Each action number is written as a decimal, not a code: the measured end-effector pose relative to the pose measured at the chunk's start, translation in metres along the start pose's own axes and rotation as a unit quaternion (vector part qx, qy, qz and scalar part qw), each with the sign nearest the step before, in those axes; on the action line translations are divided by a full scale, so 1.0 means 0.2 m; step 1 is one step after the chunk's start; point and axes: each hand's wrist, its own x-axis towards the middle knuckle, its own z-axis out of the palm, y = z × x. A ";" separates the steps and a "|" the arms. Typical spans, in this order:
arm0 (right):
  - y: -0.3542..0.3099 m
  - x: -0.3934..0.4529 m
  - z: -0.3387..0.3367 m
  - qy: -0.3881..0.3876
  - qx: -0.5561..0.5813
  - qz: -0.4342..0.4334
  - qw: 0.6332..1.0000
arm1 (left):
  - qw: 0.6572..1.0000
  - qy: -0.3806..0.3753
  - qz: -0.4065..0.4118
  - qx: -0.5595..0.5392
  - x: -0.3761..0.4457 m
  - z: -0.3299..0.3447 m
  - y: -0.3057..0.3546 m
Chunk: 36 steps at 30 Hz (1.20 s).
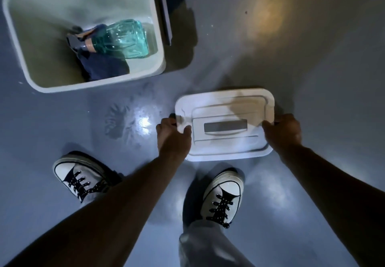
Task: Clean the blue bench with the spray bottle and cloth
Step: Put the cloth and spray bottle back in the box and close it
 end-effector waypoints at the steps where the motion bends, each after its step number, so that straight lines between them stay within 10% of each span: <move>1: 0.00 0.00 0.00 -0.006 0.003 0.010 1.000 | 1.000 0.004 0.001 -0.007 -0.01 0.01 0.01; 18: -0.46 -0.49 -0.50 0.044 0.055 -0.093 0.993 | 0.980 0.088 0.038 -0.173 -0.31 -0.67 0.25; 36: -1.52 -0.72 0.01 0.032 -0.034 -0.233 0.971 | 0.972 0.198 0.035 -0.123 0.36 -1.57 0.15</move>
